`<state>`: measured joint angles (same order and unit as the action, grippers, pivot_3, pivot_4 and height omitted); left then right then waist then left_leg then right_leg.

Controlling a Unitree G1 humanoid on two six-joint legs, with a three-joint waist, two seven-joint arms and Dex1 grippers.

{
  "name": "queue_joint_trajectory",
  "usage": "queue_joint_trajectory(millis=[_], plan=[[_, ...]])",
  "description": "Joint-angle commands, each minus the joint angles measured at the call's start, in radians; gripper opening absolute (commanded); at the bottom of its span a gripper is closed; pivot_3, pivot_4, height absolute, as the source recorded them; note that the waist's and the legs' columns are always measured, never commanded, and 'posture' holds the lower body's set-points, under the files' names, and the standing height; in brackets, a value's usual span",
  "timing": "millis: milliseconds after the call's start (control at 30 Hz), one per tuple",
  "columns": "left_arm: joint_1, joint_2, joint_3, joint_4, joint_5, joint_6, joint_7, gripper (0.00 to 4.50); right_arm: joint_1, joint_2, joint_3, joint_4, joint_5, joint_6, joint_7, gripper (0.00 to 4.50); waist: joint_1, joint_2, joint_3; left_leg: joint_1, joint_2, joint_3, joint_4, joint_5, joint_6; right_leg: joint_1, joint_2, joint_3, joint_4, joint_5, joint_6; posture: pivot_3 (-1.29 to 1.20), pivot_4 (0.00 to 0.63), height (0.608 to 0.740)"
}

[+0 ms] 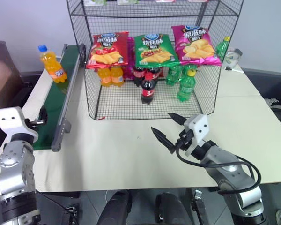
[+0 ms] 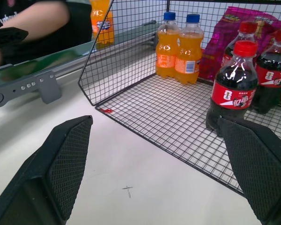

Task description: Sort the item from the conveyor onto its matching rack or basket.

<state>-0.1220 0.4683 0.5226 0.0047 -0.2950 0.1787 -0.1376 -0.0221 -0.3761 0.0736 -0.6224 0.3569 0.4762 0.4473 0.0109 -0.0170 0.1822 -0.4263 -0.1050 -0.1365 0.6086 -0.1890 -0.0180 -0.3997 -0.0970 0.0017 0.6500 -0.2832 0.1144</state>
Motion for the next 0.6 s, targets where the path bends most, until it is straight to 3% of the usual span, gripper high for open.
queue_joint_trajectory(millis=[33,600], plan=[[-0.004,0.005,0.011,-0.006,0.001,-0.037,-0.009,4.47,-0.019,0.007,0.007,-0.014,-0.002,-0.02,0.0,4.5,0.001,0.0,0.0,0.0,0.0,0.0,0.0,0.0,0.0,0.0,0.0,0.0,0.0,0.0,0.0,0.0,0.15,0.74],[0.006,-0.006,0.012,-0.009,-0.014,-0.052,-0.045,4.47,-0.033,0.011,0.007,-0.012,0.001,-0.017,-0.007,4.5,0.001,0.0,0.0,0.0,0.0,0.0,0.0,0.0,0.0,0.0,0.0,0.0,0.0,0.0,-0.001,0.0,0.15,0.74]])
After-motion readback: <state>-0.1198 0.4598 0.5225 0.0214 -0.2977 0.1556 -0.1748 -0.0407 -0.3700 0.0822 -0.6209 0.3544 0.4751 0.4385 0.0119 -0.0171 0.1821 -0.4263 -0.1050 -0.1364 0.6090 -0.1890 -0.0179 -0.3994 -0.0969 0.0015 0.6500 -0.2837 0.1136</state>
